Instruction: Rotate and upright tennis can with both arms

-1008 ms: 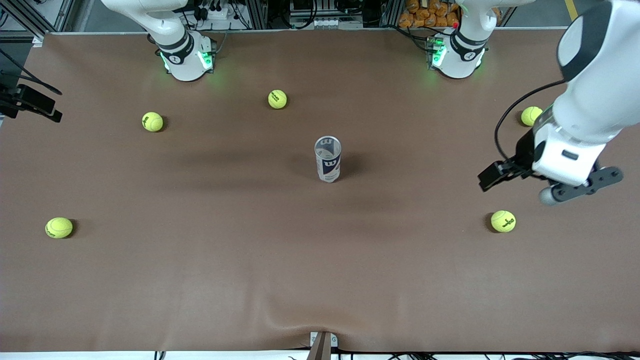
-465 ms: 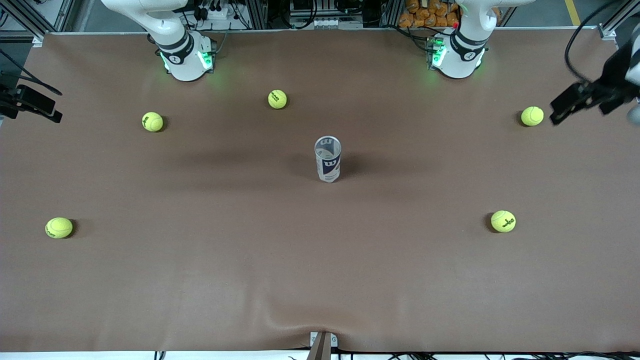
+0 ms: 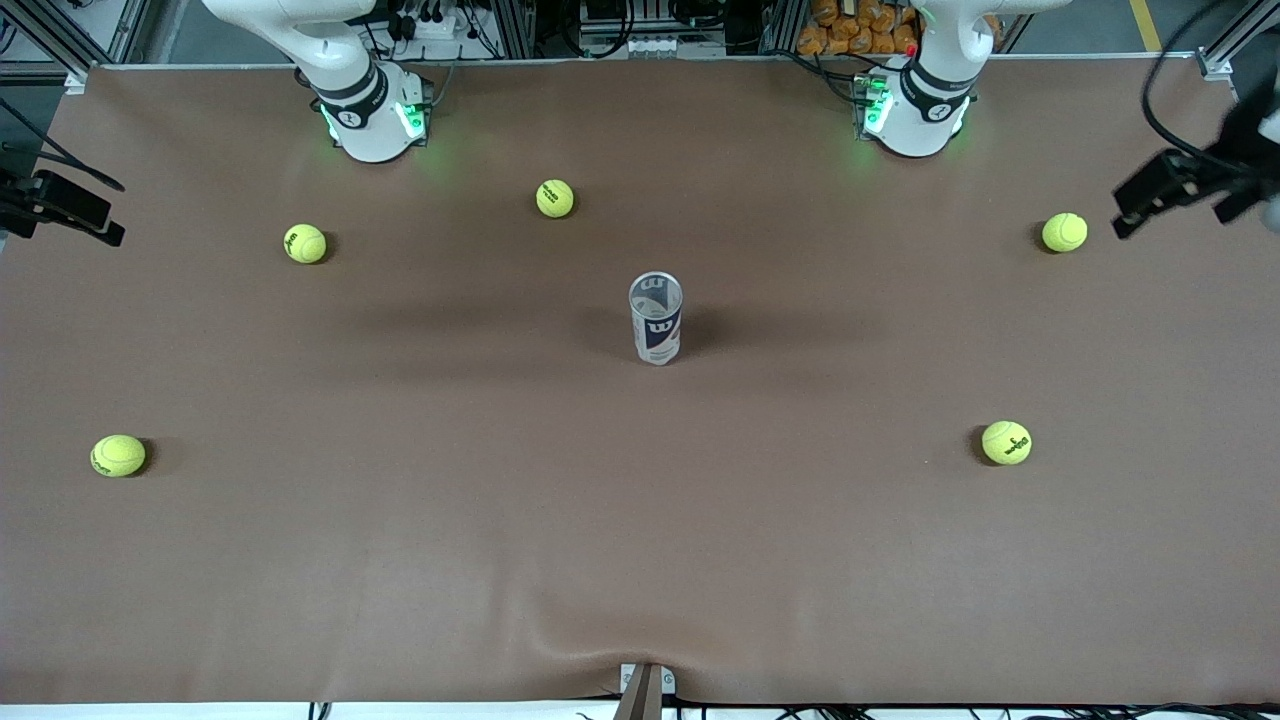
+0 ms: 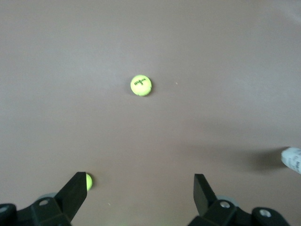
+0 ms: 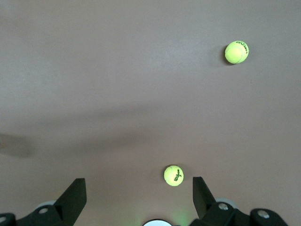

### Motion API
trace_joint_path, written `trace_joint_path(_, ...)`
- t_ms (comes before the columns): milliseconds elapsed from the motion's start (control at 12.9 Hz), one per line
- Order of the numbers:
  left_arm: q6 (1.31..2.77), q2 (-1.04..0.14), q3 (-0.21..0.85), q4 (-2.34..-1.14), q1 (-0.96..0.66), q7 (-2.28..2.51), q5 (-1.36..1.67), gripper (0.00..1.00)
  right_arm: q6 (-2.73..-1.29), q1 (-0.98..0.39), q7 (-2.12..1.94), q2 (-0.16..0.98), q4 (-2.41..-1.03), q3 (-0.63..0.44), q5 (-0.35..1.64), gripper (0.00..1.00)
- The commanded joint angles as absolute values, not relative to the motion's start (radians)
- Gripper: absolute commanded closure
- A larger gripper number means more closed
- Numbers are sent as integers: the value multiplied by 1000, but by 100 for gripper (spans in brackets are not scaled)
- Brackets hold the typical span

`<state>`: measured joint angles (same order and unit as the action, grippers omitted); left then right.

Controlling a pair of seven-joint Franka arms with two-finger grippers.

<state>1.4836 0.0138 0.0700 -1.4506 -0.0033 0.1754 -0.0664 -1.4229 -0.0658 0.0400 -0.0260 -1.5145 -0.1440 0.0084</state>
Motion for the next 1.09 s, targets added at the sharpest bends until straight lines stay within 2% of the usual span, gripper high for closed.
trace_joint_path(0,1512,3,-3,-1453,-14,76,-32,0,-1433,-77,32,-28,-1522,-150,2,0)
trace_joint_path(310,1514,-5,-86,-1454,-35,31,-28,0,-1434,-78,32,-26,-1522,-150,2,0)
trace_joint_path(1008,1531,-15,-84,-1523,-35,3,0,0,-1442,-90,34,-29,-1519,-150,2,0)
